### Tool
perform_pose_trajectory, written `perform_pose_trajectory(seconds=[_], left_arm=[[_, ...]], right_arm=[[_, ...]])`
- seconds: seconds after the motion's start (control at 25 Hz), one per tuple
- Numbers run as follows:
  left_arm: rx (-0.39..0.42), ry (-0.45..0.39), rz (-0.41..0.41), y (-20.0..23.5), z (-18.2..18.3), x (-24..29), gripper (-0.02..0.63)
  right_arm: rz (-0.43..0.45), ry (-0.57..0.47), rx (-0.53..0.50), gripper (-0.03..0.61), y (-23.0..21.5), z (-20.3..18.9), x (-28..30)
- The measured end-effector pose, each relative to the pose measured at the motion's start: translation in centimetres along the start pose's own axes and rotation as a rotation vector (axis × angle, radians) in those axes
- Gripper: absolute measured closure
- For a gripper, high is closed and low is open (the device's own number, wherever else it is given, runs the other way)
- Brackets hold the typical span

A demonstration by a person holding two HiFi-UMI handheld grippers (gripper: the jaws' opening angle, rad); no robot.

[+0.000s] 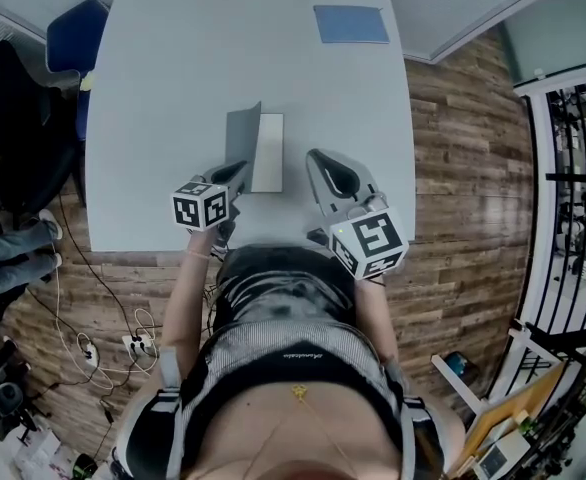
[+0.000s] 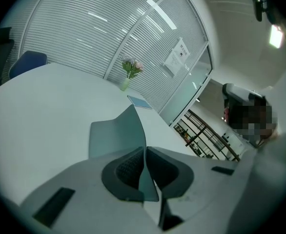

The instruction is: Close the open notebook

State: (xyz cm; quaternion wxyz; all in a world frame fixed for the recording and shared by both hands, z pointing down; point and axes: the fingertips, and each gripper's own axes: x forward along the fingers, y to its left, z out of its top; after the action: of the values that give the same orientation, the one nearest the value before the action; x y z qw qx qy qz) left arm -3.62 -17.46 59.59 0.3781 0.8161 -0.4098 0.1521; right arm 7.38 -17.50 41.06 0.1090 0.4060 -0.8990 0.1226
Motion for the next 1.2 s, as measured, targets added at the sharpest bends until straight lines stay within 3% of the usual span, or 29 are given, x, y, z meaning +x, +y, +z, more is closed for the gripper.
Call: perform_pose_trajectory(seconds=[1.2], left_arm=[[-0.002, 0.116, -0.043, -3.1, -2.7, 5.7, 0.592]], right_arm=[[-0.069, 0.003, 0.045, 0.577, -2.9, -1.0, -2.4]])
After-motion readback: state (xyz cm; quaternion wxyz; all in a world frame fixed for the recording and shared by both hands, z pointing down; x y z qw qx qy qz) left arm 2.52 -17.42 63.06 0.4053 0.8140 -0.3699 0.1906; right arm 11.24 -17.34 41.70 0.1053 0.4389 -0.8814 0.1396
